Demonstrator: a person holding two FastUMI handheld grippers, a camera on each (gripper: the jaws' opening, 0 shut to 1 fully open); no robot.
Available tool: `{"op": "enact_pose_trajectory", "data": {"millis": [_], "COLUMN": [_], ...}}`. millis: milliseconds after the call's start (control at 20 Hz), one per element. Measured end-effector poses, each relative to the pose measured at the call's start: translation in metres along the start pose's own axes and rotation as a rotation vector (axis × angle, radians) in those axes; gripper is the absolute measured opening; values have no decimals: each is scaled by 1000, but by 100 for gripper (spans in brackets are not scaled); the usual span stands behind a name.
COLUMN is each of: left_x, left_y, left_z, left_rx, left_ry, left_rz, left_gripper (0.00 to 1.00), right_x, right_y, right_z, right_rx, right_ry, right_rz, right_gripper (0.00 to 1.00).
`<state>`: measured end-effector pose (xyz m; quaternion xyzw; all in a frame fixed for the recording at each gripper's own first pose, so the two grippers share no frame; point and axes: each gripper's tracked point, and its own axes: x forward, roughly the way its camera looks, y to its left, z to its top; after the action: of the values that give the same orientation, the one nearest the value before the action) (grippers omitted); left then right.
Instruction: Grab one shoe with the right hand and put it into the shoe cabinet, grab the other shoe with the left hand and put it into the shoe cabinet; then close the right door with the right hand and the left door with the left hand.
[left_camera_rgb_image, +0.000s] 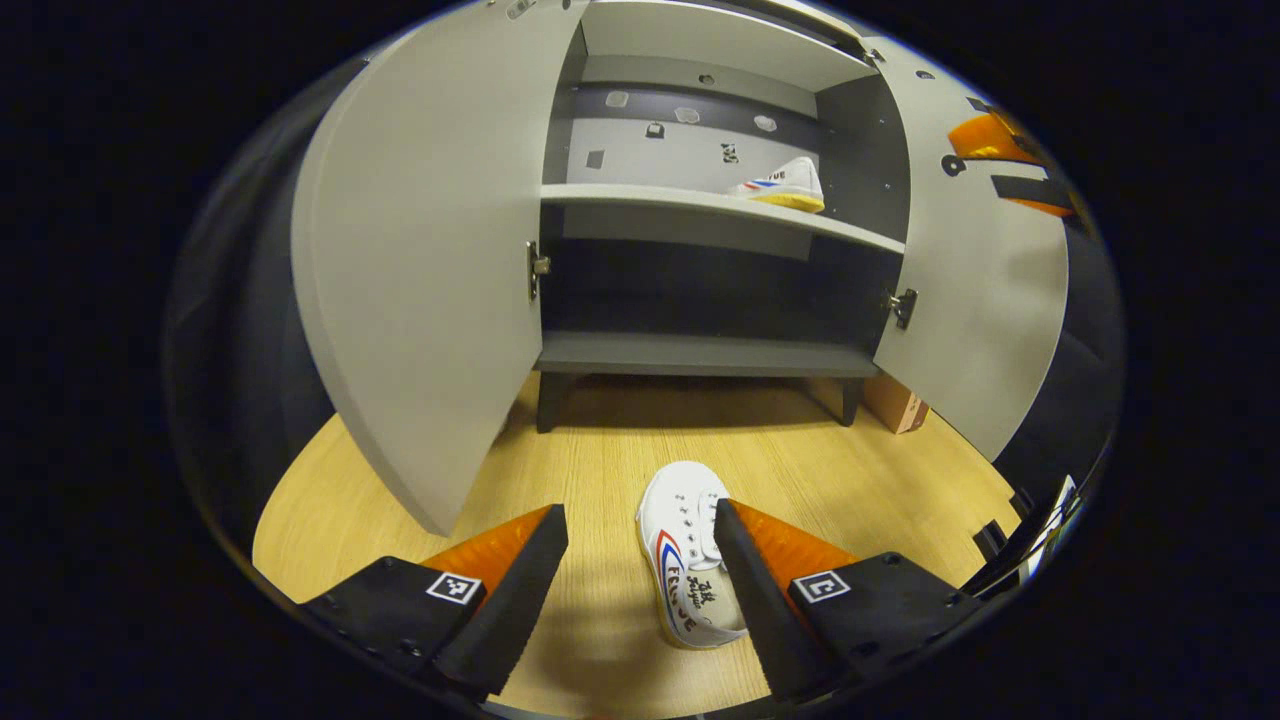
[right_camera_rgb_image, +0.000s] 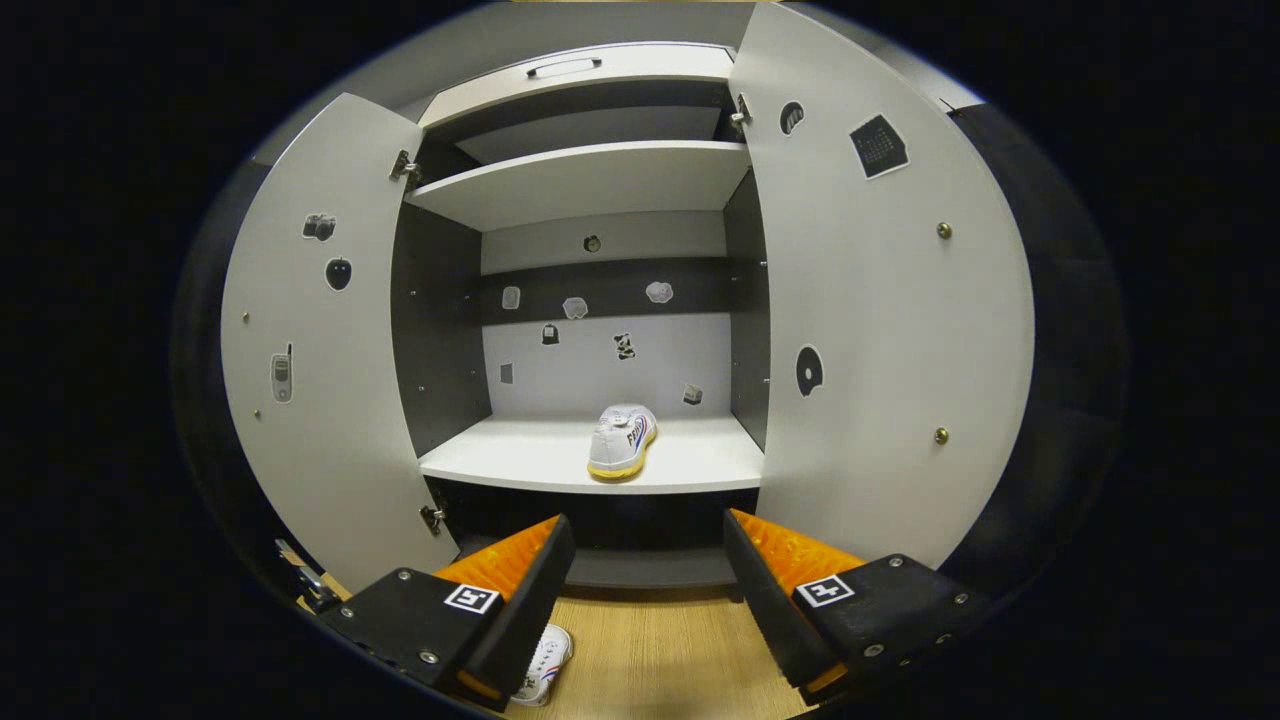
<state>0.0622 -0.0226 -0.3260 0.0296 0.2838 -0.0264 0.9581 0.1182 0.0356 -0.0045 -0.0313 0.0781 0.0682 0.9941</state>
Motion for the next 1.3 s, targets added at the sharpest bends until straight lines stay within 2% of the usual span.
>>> {"op": "enact_pose_trajectory", "data": {"millis": [300,500,750,950,1050,1100,1150,1250,1300], "left_x": [42,48,57,61,62,61,60,64,61], "left_y": [0,0,-2,-6,-11,-16,-24,-21,-18], "left_z": [-50,-72,-89,-90,-90,-92,-93,-95,-92], "left_rx": [25,6,-21,-13,-13,-18,-28,7,30], "left_ry": [132,214,292,309,314,326,336,360,371], "left_rz": [-17,-11,-22,-45,-67,-83,-109,-84,-75], "left_gripper": [98,98,98,98,93,82,76,47,39], "right_x": [-14,-15,-17,-22,-22,-21,-23,-23,-23], "right_y": [-22,-30,-39,-46,-45,-45,-44,-43,-43], "right_z": [-11,-17,-19,-18,-17,-17,-17,-16,-16], "right_rx": [-6,-6,-17,-26,-18,-12,-7,-3,-3], "right_ry": [23,36,43,27,24,23,23,20,18], "right_rz": [-28,-42,-61,-78,-75,-73,-72,-70,-69], "right_gripper": [92,92,92,92,92,92,92,92,92]}}
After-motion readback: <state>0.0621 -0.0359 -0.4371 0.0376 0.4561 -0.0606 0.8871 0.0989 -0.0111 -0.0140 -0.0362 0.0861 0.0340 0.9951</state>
